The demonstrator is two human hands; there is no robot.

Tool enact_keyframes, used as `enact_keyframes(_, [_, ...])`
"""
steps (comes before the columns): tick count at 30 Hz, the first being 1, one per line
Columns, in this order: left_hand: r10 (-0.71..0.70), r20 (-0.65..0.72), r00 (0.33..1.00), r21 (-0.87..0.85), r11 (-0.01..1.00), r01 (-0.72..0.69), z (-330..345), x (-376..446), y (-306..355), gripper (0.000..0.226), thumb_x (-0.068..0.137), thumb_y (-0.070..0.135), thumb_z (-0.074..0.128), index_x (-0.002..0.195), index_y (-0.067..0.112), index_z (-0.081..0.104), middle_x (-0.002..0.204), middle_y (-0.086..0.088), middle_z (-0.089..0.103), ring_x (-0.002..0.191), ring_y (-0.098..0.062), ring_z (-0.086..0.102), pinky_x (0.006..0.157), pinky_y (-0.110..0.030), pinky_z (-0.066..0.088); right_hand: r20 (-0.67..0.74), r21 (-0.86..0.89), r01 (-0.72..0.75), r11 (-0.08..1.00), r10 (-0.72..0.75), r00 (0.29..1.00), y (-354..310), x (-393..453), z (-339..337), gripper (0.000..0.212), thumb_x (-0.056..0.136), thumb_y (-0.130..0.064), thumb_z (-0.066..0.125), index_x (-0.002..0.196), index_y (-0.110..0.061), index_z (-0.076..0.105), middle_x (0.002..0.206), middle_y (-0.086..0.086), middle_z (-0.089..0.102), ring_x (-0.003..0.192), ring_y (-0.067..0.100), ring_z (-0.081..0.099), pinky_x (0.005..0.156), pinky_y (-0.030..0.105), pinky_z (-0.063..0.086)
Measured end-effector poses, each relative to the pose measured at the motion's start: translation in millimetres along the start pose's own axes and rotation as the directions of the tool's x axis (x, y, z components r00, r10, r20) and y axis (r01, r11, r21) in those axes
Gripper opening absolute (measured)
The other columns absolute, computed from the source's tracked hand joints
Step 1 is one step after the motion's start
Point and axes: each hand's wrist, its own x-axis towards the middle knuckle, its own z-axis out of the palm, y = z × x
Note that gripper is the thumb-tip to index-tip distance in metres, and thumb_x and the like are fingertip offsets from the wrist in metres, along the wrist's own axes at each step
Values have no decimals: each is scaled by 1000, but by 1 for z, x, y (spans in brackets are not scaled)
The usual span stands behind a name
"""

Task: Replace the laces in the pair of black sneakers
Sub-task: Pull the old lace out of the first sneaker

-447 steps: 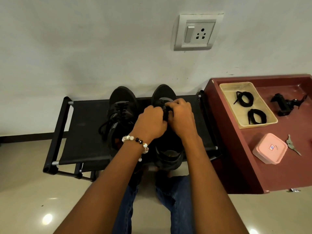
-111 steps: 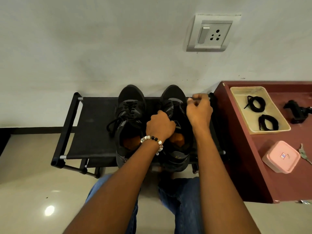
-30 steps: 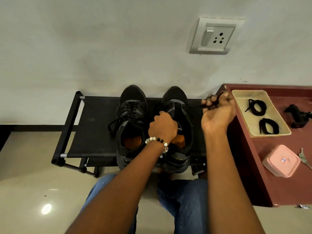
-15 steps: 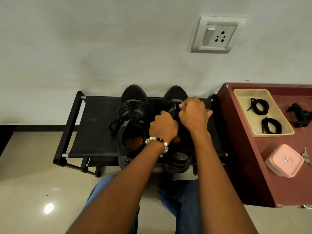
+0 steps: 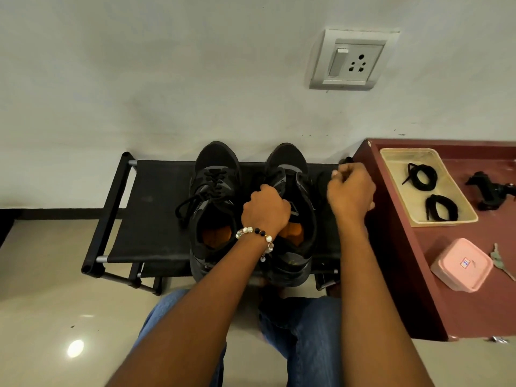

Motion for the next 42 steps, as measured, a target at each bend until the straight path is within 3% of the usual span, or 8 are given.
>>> enact_keyframes(9, [-4,-13,1000,9,1000,4,4,2,-2,35,92,31,54,117,7,51,111,-16,60,96,-37,61,63,-36,44,491,-354,509,785,-307,816,-26,-22,20,49,93,-19,53,140,-28,46,150,5,30,136,31,19,104,57,24])
enact_keyframes(16, [-31,-73,997,65,997,35,9,0,1,35,98,30,43,124,7,47,118,-17,58,102,-38,59,66,-38,42,537,-345,445,826,-215,816,-25,-21,19,35,89,-16,54,122,-23,61,148,3,31,136,30,17,106,55,22])
enact_keyframes(21, [-76,-61,995,34,996,78,14,1,3,46,95,36,50,131,8,43,124,-18,55,109,-40,57,71,-40,42,484,167,24,986,-103,869,-22,-15,8,15,87,-28,59,77,-21,67,100,6,66,117,29,49,97,48,47])
enact_keyframes(24, [-95,-58,994,25,995,97,15,1,4,50,93,38,54,131,7,42,125,-18,54,110,-41,56,70,-40,40,484,634,-320,704,-38,874,-30,-15,-12,19,94,-6,55,77,-15,59,76,1,65,78,8,66,70,22,52])
enact_keyframes(30, [-113,-25,993,-5,994,113,13,-2,6,51,89,33,61,131,8,42,124,-18,54,109,-40,57,76,-44,48,190,981,-195,5,-250,949,-49,-5,-49,14,97,-5,52,86,-12,58,84,4,64,73,18,58,74,30,47])
enact_keyframes(34, [-121,-4,993,-2,993,121,10,-2,6,53,89,32,61,132,9,42,127,-17,52,112,-40,56,79,-44,48,-30,916,141,377,-288,957,-51,1,-44,4,94,-7,59,95,-10,62,87,2,66,60,13,46,56,25,41])
enact_keyframes(37, [-102,-8,995,0,995,102,12,-2,5,50,90,32,59,131,8,43,125,-17,54,110,-40,57,77,-43,48,9,390,417,821,-456,890,-35,4,-14,26,92,-12,61,118,-13,66,113,4,67,87,15,60,82,32,52])
enact_keyframes(42, [-65,-52,996,33,997,67,13,-1,4,40,97,30,47,128,6,44,121,-18,55,105,-39,58,66,-37,40,421,-223,542,811,-421,803,-16,-4,28,36,97,-18,55,132,-9,59,130,16,48,118,33,48,93,38,46])
